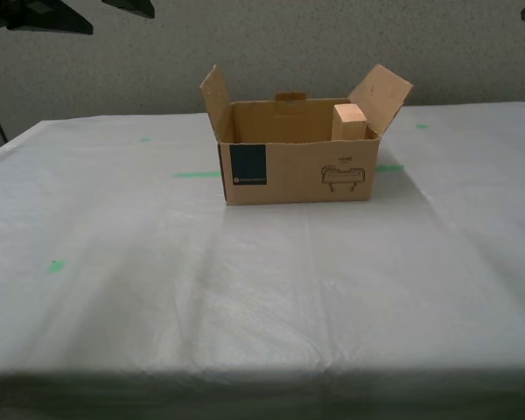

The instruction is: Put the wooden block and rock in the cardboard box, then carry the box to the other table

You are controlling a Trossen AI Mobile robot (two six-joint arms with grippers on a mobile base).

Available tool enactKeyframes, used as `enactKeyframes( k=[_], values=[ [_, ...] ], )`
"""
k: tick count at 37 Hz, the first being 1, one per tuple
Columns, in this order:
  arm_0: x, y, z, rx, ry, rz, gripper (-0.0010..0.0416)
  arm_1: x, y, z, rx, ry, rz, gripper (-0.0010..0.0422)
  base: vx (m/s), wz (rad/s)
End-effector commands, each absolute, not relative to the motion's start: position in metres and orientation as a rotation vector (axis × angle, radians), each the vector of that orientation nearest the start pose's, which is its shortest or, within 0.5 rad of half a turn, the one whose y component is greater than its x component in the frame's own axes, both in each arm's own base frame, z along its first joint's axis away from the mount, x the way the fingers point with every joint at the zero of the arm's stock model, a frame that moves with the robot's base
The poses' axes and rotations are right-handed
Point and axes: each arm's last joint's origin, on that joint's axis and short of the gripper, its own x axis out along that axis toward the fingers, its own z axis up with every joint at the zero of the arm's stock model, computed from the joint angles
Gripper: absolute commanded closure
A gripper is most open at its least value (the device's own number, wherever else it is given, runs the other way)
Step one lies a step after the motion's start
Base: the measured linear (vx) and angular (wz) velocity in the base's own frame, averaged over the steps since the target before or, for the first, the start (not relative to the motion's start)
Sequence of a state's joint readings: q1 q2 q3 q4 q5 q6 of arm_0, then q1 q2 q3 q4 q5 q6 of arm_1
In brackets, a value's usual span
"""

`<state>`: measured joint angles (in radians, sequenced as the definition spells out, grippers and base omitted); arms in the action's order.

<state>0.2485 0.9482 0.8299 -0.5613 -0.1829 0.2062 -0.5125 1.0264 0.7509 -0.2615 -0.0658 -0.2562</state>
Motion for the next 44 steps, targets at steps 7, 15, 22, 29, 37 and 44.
enactKeyframes(
  k=[7, 15, 22, 29, 37, 44],
  values=[
    [0.1841, 0.0523, 0.2886, 0.174, 0.722, 0.339, 0.0018, 0.1914, -0.1054, 0.2713, -0.090, 0.566, -0.365, 0.0012, 0.000, 0.000],
    [0.1841, 0.0523, 0.2886, 0.174, 0.722, 0.339, 0.0019, 0.1914, -0.1055, 0.2713, -0.090, 0.567, -0.365, 0.0012, 0.000, 0.000],
    [0.1841, 0.0523, 0.2886, 0.174, 0.722, 0.339, 0.0018, 0.1914, -0.1054, 0.2713, -0.090, 0.566, -0.365, 0.0012, 0.000, 0.000],
    [0.1841, 0.0523, 0.2886, 0.174, 0.722, 0.339, 0.0019, 0.1914, -0.1054, 0.2713, -0.090, 0.567, -0.365, 0.0012, 0.000, 0.000],
    [0.1841, 0.0523, 0.2886, 0.174, 0.722, 0.339, 0.0019, 0.1914, -0.1054, 0.2713, -0.090, 0.567, -0.365, 0.0012, 0.000, 0.000],
    [0.1841, 0.0523, 0.2886, 0.174, 0.722, 0.339, 0.0019, 0.1914, -0.1054, 0.2713, -0.090, 0.567, -0.365, 0.0012, 0.000, 0.000]
  ],
)
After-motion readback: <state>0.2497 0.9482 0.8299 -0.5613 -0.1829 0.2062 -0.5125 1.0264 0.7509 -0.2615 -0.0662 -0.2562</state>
